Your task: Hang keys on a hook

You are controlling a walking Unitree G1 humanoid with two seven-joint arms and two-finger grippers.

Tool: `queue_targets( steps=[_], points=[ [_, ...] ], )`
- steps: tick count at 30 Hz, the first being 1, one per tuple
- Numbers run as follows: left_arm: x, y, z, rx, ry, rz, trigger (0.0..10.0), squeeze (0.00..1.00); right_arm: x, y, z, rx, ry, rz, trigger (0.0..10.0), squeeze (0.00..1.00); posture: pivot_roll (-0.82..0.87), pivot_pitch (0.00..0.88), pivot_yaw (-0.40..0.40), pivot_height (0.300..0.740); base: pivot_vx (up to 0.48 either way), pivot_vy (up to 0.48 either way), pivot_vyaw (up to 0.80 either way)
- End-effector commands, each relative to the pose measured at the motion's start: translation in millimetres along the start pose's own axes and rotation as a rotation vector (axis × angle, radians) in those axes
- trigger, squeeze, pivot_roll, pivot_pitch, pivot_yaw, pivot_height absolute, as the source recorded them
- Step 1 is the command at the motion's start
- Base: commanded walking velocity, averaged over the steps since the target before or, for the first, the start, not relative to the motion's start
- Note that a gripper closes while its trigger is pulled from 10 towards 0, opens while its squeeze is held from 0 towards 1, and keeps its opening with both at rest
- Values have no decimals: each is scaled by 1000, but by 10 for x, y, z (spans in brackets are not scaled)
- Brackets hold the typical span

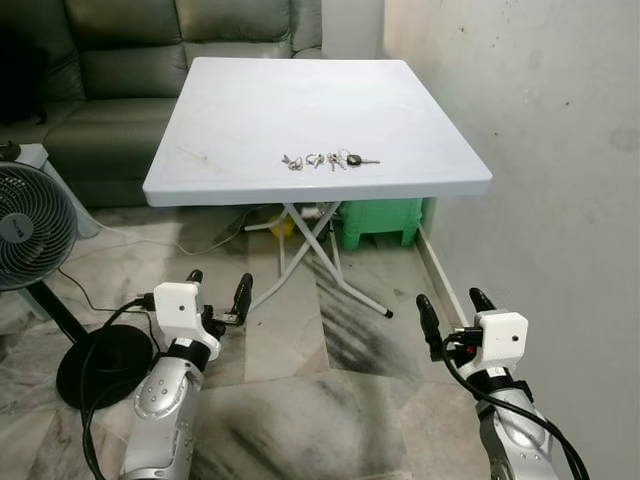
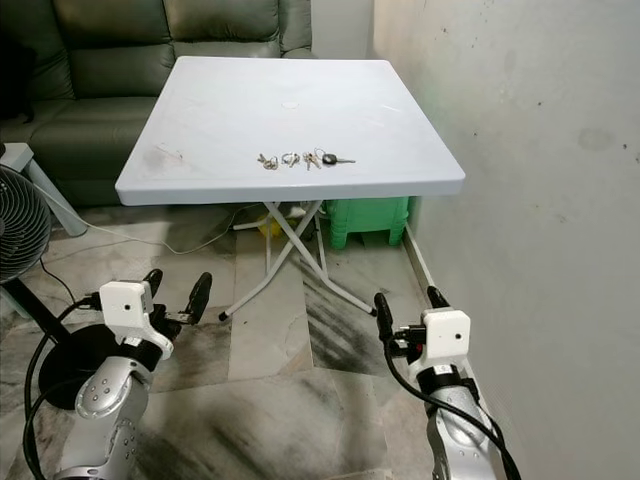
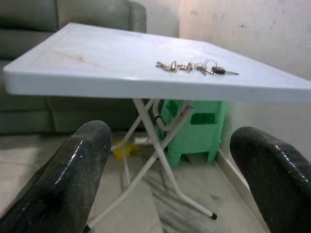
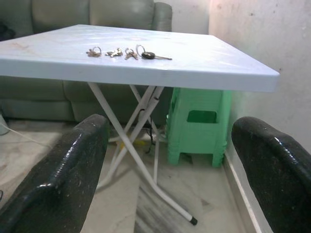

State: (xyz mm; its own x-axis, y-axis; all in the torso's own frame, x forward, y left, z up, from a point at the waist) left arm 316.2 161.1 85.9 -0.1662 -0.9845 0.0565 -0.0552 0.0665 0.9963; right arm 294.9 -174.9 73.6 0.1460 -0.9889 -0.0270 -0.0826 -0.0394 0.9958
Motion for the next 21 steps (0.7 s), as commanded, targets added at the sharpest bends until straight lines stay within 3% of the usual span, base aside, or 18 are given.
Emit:
queue_targets(
  steps=[1, 12, 21],
  points=[
    [8, 50, -27, 2, -4, -18, 10000, 0, -45, 41, -24, 6, 10, 3, 10000, 0, -77, 0, -5, 740, 0, 0, 0],
    [-20, 113, -101, -14, 2, -40, 10000, 0, -71, 99, -76, 6, 15, -5, 10000, 0, -72, 0, -5, 740, 0, 0, 0],
    [-32, 120, -102, -22, 6, -42, 10000, 0, -73, 120, -88, 6, 14, -7, 10000, 0, -70, 0, -3, 740, 270, 0, 0]
  ],
)
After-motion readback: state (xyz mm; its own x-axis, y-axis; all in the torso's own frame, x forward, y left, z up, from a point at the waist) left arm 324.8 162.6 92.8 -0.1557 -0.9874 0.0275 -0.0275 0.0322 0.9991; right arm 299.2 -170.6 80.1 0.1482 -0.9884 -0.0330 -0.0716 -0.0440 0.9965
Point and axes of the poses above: a point about 5 cm out from each wrist's last joint towards the gripper, its own z axis pointing back from the gripper into the wrist, its own y axis along the axis of the wrist's last joint, x = y × z, the point moved 4 cm from there along -z, pointing out of the wrist towards the gripper, and after that the axes turned 3 degrees about -z, right-handed, at the moved point
